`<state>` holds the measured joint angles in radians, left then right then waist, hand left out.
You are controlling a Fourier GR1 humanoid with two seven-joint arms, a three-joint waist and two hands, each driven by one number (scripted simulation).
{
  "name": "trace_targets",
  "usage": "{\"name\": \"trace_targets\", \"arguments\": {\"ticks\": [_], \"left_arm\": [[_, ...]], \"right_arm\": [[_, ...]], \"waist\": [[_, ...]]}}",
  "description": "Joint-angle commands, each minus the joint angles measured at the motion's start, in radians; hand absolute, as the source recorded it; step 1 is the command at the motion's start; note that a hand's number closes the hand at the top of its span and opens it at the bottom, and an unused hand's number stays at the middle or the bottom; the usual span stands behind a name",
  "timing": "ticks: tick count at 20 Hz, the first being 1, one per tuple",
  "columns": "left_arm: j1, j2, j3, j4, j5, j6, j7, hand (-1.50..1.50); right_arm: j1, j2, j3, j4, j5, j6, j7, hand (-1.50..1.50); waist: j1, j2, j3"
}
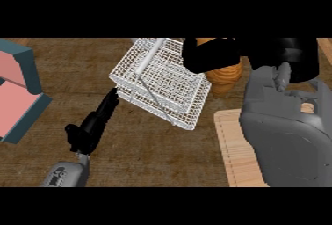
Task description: Pick the croissant from the cutting board and place it in the tiered basket
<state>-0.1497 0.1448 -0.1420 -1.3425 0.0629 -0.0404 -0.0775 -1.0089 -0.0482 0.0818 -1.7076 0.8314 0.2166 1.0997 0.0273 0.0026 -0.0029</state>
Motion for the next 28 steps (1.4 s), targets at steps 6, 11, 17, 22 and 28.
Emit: {"name": "trace_targets", "arguments": {"ticks": [6, 11, 17, 22, 28], "left_arm": [[0.047, 0.004, -0.002, -0.017, -0.001, -0.024, -0.012, 0.0], [-0.014, 0.005, 0.018, 0.015, -0.002, -0.031, -0.01, 0.0], [0.019, 0.024, 0.03, 0.036, 0.01, -0.076, -0.05, 0.0], [-0.041, 0.025, 0.042, 0.048, -0.012, -0.056, -0.023, 0.0], [-0.016, -0.002, 0.021, -0.009, 0.004, -0.057, 0.014, 0.0]], "right_arm": [[-0.236, 0.047, -0.042, 0.506, -0.03, -0.155, -0.009, 1.5], [-0.35, 0.048, -0.071, 0.765, -0.069, -0.287, -0.106, 1.5], [-0.428, 0.048, -0.056, 0.934, -0.208, -0.412, -0.174, 1.5], [-0.453, 0.048, -0.046, 1.035, -0.333, -0.521, -0.236, 1.5], [-0.405, 0.048, -0.069, 1.043, -0.558, -0.659, -0.101, -1.5]], "waist": [[0.012, 0.003, 0.002], [0.01, 0.007, 0.001], [0.018, 0.007, 0.001], [0.019, 0.008, 0.001], [0.043, 0.005, 0.001]]}}
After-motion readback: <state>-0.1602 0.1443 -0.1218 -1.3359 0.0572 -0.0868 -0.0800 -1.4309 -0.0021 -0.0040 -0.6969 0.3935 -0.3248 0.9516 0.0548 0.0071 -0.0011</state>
